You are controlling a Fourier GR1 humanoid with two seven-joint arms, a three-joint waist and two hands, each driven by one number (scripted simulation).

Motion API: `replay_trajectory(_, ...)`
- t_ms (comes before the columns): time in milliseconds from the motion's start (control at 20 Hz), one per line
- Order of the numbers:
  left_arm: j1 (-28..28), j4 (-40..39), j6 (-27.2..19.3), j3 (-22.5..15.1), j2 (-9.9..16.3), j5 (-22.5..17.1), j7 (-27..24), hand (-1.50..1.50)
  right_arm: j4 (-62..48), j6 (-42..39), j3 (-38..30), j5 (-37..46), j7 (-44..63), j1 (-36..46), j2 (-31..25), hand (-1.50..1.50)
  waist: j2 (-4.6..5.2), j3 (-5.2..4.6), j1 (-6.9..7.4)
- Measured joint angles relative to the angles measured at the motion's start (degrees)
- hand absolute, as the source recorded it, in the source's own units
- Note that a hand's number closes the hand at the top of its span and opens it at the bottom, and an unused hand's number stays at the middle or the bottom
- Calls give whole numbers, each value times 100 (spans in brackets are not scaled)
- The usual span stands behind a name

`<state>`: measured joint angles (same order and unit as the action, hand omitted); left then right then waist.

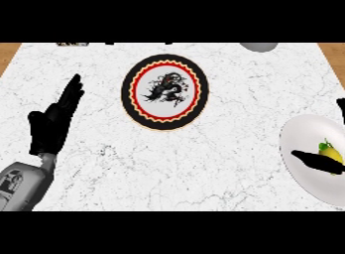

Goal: Pick the lemon from the plate and place it in the plate

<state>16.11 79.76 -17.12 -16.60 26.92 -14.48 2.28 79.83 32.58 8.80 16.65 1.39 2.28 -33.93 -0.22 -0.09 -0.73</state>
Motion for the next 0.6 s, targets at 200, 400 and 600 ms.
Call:
replay_trajectory(200, -77, -51, 37, 26, -23, 39, -57, 0, 616, -649, 65, 342, 1262, -194, -735, -150, -9, -15, -24)
replay_trajectory(400, -62, 14, 23, 29, -61, 83, 6, 0, 1138, -1627, 134, 329, 2505, -228, -1325, -150, -8, -16, -5)
replay_trajectory(600, 3, 49, 101, 105, -55, 109, 130, 0, 1630, -2512, 71, 105, 3468, -163, -1685, -150, 1, -7, 21)
